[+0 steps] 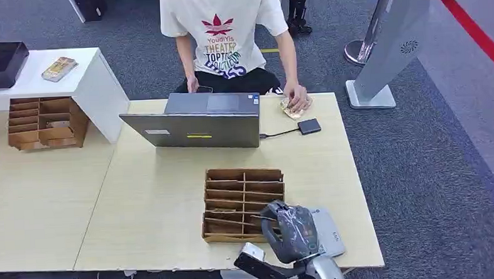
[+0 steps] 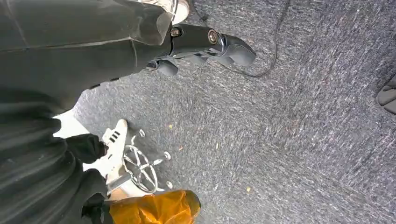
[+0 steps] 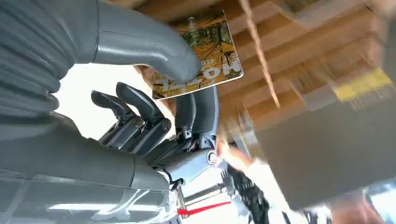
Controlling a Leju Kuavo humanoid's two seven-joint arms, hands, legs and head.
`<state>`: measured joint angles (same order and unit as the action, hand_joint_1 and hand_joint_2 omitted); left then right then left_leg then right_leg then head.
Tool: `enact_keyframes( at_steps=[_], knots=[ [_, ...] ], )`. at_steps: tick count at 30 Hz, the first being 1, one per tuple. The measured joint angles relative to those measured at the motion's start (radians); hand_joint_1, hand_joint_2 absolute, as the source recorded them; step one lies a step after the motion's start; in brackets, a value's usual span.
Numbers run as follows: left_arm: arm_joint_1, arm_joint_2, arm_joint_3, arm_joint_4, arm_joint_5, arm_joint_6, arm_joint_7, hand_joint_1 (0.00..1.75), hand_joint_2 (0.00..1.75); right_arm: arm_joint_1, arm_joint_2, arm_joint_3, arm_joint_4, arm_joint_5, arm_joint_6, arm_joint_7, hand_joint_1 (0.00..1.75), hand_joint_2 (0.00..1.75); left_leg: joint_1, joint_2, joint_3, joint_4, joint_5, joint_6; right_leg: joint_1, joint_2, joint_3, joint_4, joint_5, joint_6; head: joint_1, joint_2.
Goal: Pass the card to the sensor for recognition and then transmit it.
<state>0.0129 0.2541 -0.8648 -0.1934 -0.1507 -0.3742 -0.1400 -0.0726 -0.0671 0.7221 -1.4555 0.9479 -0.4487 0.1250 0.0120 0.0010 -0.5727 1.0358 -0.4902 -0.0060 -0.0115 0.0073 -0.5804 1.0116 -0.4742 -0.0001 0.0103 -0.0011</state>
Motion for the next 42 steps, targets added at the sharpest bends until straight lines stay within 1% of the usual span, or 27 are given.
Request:
enact_keyframes(
  at_steps=[2,7,10,12,15,17,18,21,24,28,31,36,42],
  knots=[
    [0.004,0.001,0.0,0.0,0.005,0.0,-0.003,0.0,1.75,0.012,-0.001,-0.017,-0.053,-0.022,-0.016,-0.016,1.75,1.75,0.0,0.0,0.0,0.0,0.0,0.0,0.0,0.0,0.0,0.0,0.0,0.0,0.0,0.0],
    [0.009,0.002,0.0,0.0,0.007,0.0,-0.006,0.0,1.75,0.029,-0.003,-0.035,-0.115,-0.038,-0.019,-0.027,1.75,1.75,0.0,0.0,0.0,0.0,0.0,0.0,0.0,0.0,0.0,0.0,0.0,0.0,0.0,0.0],
    [0.013,0.002,0.0,0.0,0.024,0.0,-0.01,0.0,1.75,0.057,-0.004,-0.055,-0.162,-0.113,-0.074,-0.092,1.75,1.75,0.0,0.0,0.0,0.0,0.0,0.0,0.0,-0.001,0.0,0.0,0.0,0.0,0.0,0.0],
    [0.021,0.001,0.001,0.0,0.037,0.0,-0.016,0.0,1.75,0.09,-0.012,-0.077,-0.237,-0.204,-0.11,-0.147,1.75,1.75,0.0,0.0,0.0,0.0,0.0,0.0,0.0,0.0,0.0,0.0,0.0,0.0,0.0,0.0],
    [0.03,0.001,0.002,0.0,0.052,0.0,-0.021,0.0,1.75,0.14,-0.036,-0.114,-0.333,-0.331,-0.126,-0.213,1.75,1.75,0.0,0.0,0.0,0.0,-0.001,0.001,0.0,0.0,0.0,0.0,-0.001,0.0,0.0,0.0],
    [0.036,0.001,0.003,0.001,0.059,0.0,-0.024,0.0,1.75,0.177,-0.054,-0.145,-0.398,-0.38,-0.133,-0.257,1.75,1.75,-0.001,0.0,0.0,0.0,-0.001,0.002,0.0,-0.001,0.0,0.0,-0.001,0.0,0.0,0.0],
    [0.038,0.001,0.003,0.002,0.061,0.0,-0.025,0.0,1.75,0.189,-0.06,-0.156,-0.419,-0.391,-0.134,-0.265,1.75,1.75,-0.001,0.0,0.0,0.0,-0.002,0.001,0.0,0.0,0.0,0.0,-0.001,0.0,0.0,0.0],
    [0.038,0.0,0.004,0.007,0.061,0.0,-0.027,0.0,1.75,0.212,-0.074,-0.178,-0.465,-0.404,-0.136,-0.273,1.75,1.75,0.0,0.0,0.0,0.0,-0.002,0.001,0.0,0.0,0.0,0.0,-0.001,0.0,0.0,0.0],
    [0.038,0.0,0.004,0.009,0.061,0.0,-0.027,0.0,1.75,0.222,-0.079,-0.188,-0.485,-0.403,-0.14,-0.28,1.75,1.75,0.0,0.0,0.0,0.0,-0.002,0.001,0.0,0.0,0.0,0.0,-0.001,0.0,0.0,0.0],
    [0.038,0.0,0.006,0.009,0.063,0.0,-0.032,0.0,1.75,0.217,-0.079,-0.205,-0.487,-0.414,-0.135,-0.282,1.75,1.75,0.0,0.0,0.0,0.0,-0.002,0.001,0.0,0.0,0.0,0.0,-0.001,0.0,0.0,0.0],
    [0.036,0.005,0.006,0.009,0.051,0.0,-0.041,0.0,1.75,0.192,-0.079,-0.211,-0.476,-0.424,-0.117,-0.279,1.75,1.75,0.0,0.0,0.0,0.0,-0.002,0.001,0.0,0.0,0.0,0.0,-0.001,0.0,0.0,0.0],
    [0.027,0.019,0.005,0.008,0.043,0.0,-0.061,0.0,1.75,0.108,-0.078,-0.23,-0.431,-0.434,-0.09,-0.258,1.75,1.75,0.0,0.0,0.0,0.0,-0.001,0.001,0.0,0.0,0.0,0.0,-0.001,0.0,0.0,0.0],
    [0.004,0.027,0.005,0.008,0.058,0.0,-0.08,0.0,1.75,-0.056,-0.051,-0.235,-0.335,-0.399,-0.051,-0.194,1.75,1.75,0.0,0.0,0.001,0.0,0.001,-0.001,0.0,0.0,0.001,0.001,0.001,-0.001,0.001,0.0]
  ],
)
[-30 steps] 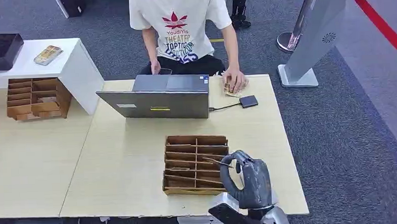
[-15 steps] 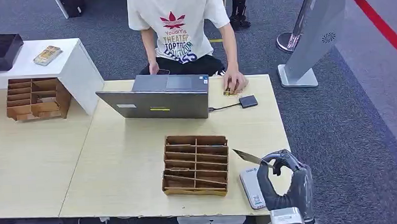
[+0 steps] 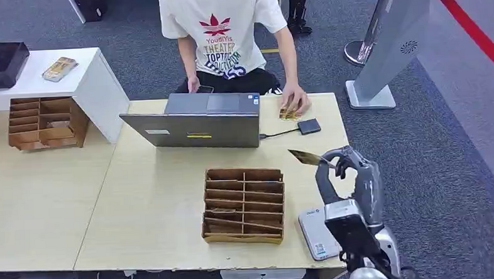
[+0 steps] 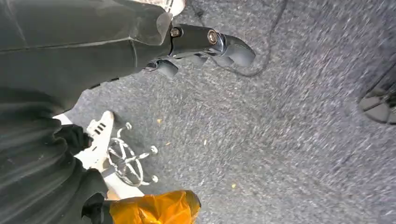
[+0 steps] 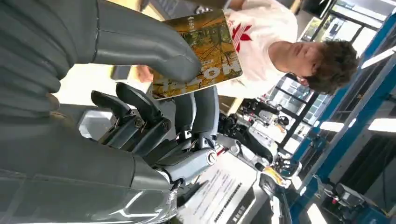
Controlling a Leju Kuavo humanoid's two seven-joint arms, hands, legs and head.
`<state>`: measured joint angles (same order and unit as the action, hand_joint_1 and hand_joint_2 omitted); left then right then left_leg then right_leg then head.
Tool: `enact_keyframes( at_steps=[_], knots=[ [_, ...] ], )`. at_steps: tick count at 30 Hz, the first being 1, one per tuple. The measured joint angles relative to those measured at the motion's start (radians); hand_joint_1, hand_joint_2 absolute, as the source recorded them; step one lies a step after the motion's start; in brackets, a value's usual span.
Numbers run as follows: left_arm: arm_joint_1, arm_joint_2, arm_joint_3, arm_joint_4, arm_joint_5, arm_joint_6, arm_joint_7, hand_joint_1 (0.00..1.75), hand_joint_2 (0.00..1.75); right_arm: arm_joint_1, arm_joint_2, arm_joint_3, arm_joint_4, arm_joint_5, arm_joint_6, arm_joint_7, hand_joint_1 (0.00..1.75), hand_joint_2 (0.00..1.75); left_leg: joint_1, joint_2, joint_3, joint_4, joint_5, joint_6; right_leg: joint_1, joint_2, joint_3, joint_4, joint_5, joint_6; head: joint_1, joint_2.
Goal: Pass the card to the sensor for recognition and then transmit it.
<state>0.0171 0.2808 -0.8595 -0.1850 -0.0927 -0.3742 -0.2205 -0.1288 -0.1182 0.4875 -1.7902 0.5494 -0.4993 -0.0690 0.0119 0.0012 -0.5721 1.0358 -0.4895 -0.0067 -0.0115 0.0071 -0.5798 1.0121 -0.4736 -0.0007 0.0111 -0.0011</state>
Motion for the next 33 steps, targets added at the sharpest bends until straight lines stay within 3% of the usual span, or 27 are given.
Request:
enact_keyframes(
  at_steps=[9,16,33],
  knots=[
    [-0.03,0.005,0.0,0.0,0.003,0.0,-0.007,0.0,1.75,-0.214,0.075,0.002,0.171,0.083,0.043,0.092,1.75,1.75,0.0,0.0,0.0,0.0,0.001,-0.001,0.0,0.0,-0.001,0.001,0.0,0.0,-0.001,0.0],
    [-0.059,0.005,0.0,0.0,0.005,0.0,0.0,0.0,1.75,-0.343,0.134,0.003,0.325,0.122,0.063,0.126,1.75,1.75,0.0,0.0,0.0,0.0,0.001,-0.001,0.0,0.0,-0.001,0.002,0.001,-0.001,-0.001,0.0],
    [-0.092,-0.004,0.0,0.0,-0.013,0.0,0.011,0.0,1.75,-0.438,0.195,0.007,0.434,0.16,0.086,0.167,1.75,1.75,0.0,-0.001,0.0,0.0,0.001,-0.001,0.0,0.0,-0.001,0.002,0.001,-0.001,-0.001,0.0]
  ],
)
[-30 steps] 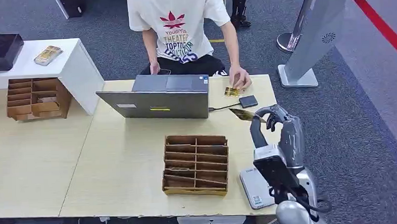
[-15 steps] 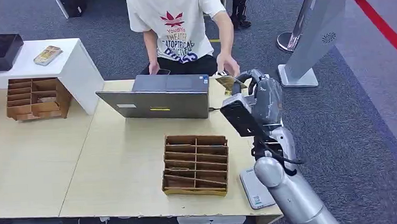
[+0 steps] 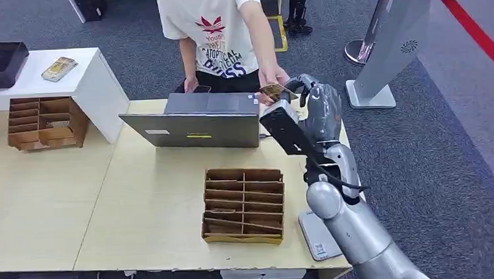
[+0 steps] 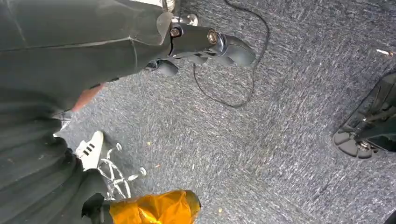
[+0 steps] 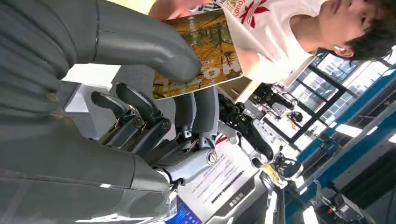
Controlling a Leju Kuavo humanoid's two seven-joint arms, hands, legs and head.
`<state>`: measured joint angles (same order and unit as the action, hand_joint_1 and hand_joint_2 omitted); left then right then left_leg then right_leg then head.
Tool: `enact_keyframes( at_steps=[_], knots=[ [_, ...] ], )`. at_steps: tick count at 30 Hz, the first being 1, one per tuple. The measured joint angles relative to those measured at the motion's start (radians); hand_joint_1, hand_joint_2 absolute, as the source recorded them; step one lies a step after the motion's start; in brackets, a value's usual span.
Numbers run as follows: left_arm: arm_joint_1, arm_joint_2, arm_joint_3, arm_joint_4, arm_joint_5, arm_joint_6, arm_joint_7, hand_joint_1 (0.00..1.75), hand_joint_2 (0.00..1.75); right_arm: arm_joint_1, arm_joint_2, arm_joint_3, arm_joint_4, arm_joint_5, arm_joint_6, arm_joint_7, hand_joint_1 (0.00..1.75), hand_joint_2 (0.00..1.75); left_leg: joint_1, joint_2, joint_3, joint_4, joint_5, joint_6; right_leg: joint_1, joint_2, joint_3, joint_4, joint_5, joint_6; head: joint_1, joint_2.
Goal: Pass the card to the sensor for recognition and then transmit it.
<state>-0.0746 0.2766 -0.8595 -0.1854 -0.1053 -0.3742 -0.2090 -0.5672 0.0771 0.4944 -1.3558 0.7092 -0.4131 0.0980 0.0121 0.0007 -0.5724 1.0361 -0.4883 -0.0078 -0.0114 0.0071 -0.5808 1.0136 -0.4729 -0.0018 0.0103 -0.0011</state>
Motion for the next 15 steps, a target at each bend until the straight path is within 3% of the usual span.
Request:
enact_keyframes(
  at_steps=[11,12,13,14,15],
  knots=[
    [-0.02,0.0,-0.002,0.0,-0.028,0.0,0.009,0.0,1.75,-0.062,0.02,-0.001,0.086,0.072,0.025,0.039,1.75,1.75,0.0,0.0,0.0,0.0,0.0,0.0,0.0,0.0,0.0,0.0,0.0,0.0,0.0,0.0],
    [-0.023,0.0,-0.003,-0.001,-0.031,0.0,0.01,0.0,1.75,-0.067,0.023,-0.001,0.094,0.081,0.026,0.044,1.41,1.75,0.0,0.0,0.0,0.0,0.0,0.0,0.0,0.0,0.0,0.001,0.0,0.0,0.0,0.0],
    [-0.025,0.0,-0.004,-0.002,-0.036,0.0,0.011,0.0,1.75,-0.071,0.025,-0.001,0.101,0.088,0.027,0.048,0.26,1.75,0.0,0.0,0.0,0.0,0.0,0.0,0.0,0.0,0.0,0.001,0.0,0.0,0.0,0.0],
    [-0.027,0.0,-0.005,-0.002,-0.039,0.0,0.012,0.0,1.75,-0.073,0.026,-0.001,0.108,0.094,0.028,0.049,0.0,1.75,0.0,0.0,0.0,0.0,0.0,0.0,0.0,0.0,0.0,0.0,0.0,0.0,0.0,0.0],
    [-0.028,0.0,-0.005,-0.002,-0.041,0.0,0.012,0.0,1.75,-0.075,0.028,-0.001,0.113,0.101,0.03,0.05,0.0,1.75,0.0,0.0,0.0,0.0,0.0,0.0,0.0,0.0,0.0,0.0,0.0,0.0,0.0,0.0]
  ],
)
